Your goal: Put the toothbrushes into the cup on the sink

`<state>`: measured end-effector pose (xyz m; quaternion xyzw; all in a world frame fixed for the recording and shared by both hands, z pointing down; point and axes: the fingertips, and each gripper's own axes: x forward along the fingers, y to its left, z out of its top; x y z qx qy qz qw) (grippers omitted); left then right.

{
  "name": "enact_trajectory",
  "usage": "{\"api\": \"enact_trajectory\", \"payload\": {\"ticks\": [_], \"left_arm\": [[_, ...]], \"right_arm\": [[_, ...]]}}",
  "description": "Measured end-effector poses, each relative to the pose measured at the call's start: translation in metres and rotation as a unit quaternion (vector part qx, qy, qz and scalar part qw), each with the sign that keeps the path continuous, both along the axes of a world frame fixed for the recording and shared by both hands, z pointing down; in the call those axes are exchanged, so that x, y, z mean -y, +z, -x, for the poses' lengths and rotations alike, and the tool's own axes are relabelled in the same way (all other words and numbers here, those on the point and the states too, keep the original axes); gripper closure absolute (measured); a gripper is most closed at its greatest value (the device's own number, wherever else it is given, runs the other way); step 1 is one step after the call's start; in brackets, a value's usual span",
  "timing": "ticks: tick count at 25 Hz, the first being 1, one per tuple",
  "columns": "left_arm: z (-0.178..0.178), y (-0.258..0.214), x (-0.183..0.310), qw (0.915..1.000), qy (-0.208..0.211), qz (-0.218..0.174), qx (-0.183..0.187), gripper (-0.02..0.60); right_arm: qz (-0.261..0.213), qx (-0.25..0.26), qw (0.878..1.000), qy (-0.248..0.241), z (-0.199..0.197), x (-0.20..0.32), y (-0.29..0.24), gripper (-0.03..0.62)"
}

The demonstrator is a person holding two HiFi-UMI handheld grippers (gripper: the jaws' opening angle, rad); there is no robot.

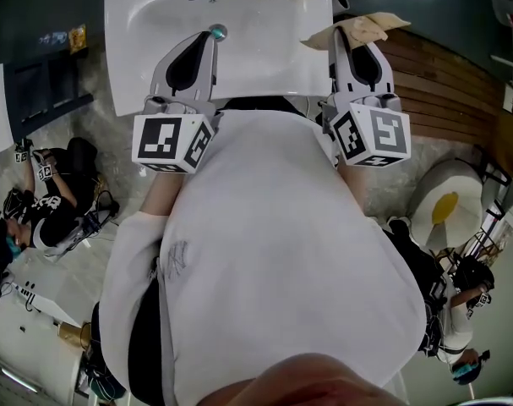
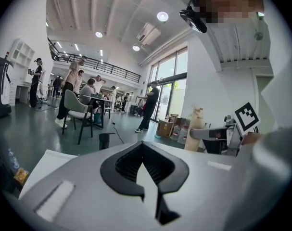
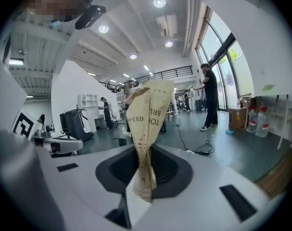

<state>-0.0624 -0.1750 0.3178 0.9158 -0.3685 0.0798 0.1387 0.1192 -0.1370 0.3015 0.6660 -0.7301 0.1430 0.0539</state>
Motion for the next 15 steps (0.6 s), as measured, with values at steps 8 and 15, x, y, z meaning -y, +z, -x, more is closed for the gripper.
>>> {"api": "enact_trajectory", "payload": {"ticks": [8,15], "left_arm": [[-0.016,0.0,0.017,0.9997,-0.001,-0.012,0.022,0.597],[-0.051,-0.007,0.044,0.9996,0.014,-0.017,0.02,0.597]], "right_arm": [[-0.008,0.005,1.0,-0.002,-0.017,0.006,0.004,0.533],[-0.017,0.005,1.0,-0.004,-0.024,0.014,0.002,0.533]]}}
